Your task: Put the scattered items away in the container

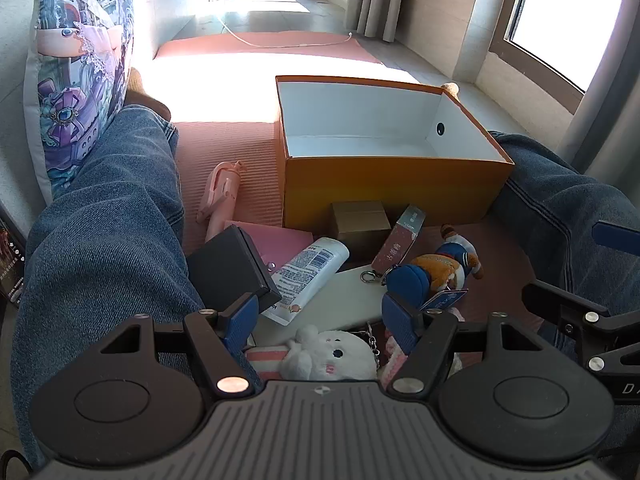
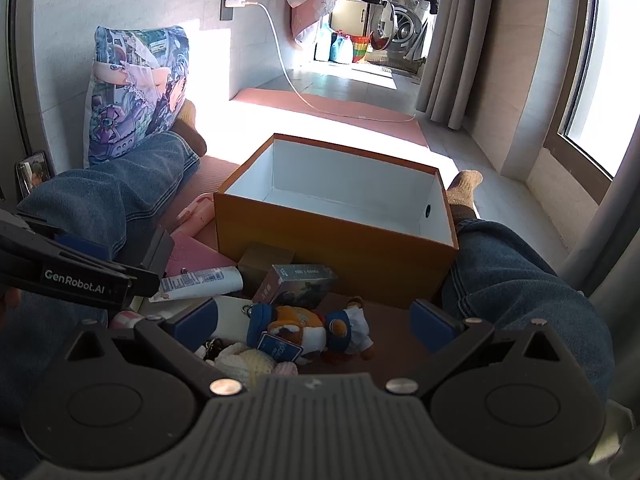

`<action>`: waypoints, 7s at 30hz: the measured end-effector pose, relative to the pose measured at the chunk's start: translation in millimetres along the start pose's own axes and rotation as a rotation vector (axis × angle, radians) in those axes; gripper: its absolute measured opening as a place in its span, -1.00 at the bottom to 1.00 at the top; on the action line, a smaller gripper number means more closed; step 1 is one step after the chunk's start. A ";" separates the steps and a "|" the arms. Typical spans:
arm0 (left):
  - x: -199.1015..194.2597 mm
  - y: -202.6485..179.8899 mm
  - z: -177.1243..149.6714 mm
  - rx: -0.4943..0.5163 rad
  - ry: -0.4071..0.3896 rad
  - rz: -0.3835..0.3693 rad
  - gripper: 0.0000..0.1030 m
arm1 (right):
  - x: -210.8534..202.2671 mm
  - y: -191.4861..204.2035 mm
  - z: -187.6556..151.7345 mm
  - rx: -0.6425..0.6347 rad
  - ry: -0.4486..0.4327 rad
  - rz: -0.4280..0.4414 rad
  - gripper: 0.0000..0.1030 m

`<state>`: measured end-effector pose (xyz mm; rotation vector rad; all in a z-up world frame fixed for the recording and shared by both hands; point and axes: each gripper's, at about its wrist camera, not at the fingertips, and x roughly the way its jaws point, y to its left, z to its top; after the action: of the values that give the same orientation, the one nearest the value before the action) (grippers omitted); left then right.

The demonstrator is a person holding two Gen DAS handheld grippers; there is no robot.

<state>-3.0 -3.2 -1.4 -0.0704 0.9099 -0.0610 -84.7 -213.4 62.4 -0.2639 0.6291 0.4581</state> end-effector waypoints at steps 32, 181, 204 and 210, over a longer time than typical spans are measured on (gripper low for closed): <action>0.4 -0.3 -0.7 -0.006 0.009 -0.005 0.57 | 1.7 3.2 0.6 -0.018 0.013 0.009 0.99; 39.0 37.6 45.8 -0.054 0.053 -0.284 0.07 | 100.8 -29.9 57.8 -0.362 0.342 0.426 -0.11; 42.0 40.5 50.0 -0.067 0.020 -0.264 0.08 | 157.9 -91.0 44.7 0.090 0.538 0.122 0.10; 47.0 38.6 50.9 -0.075 0.026 -0.261 0.08 | 180.2 -119.5 36.5 0.328 0.599 0.096 0.16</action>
<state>66.9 33.1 -10.6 -0.2580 0.9254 -0.2708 120.5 -244.1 -8.7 -0.0527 1.2926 0.3577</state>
